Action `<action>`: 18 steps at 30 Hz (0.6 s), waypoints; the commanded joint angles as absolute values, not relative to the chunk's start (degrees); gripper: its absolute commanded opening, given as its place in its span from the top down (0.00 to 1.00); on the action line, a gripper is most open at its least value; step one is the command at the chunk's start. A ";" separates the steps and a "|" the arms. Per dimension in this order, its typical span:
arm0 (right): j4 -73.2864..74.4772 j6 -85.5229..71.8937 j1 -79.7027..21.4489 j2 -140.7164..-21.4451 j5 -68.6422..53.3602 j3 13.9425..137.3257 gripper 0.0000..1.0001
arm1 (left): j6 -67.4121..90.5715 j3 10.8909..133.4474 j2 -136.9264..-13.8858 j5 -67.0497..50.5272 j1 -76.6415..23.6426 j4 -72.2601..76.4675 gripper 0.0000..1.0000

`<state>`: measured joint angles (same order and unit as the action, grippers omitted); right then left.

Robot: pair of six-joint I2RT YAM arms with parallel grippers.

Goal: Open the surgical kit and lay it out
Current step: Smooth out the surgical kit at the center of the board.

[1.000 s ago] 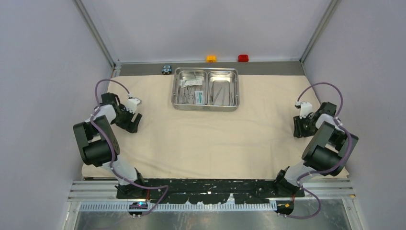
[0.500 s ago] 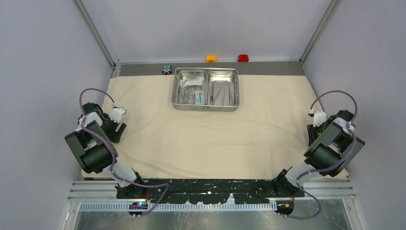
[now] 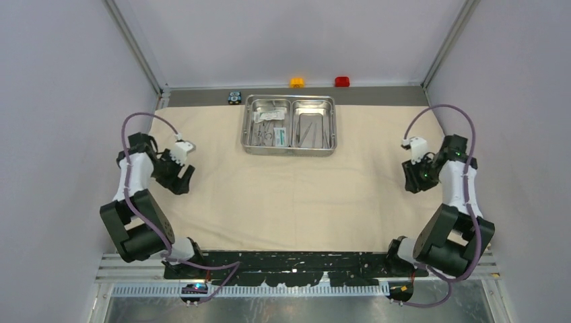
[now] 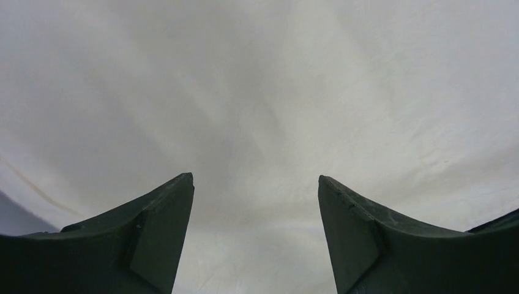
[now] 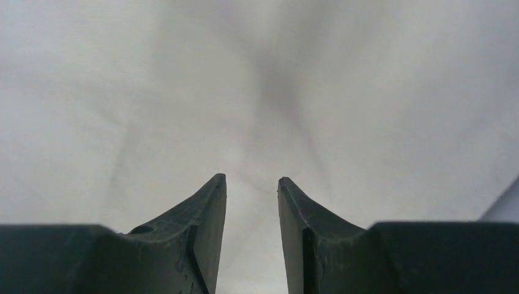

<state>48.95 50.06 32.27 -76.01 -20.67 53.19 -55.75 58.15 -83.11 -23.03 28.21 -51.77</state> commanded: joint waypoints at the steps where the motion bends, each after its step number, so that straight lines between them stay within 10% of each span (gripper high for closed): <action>1: 50.30 47.25 23.15 -70.92 -19.00 47.45 0.58 | -53.39 54.01 -79.57 -21.70 20.26 -53.42 0.23; 18: 50.00 60.00 22.44 -67.24 -7.39 31.34 0.60 | -63.63 39.64 -78.19 -4.83 19.73 -48.51 0.23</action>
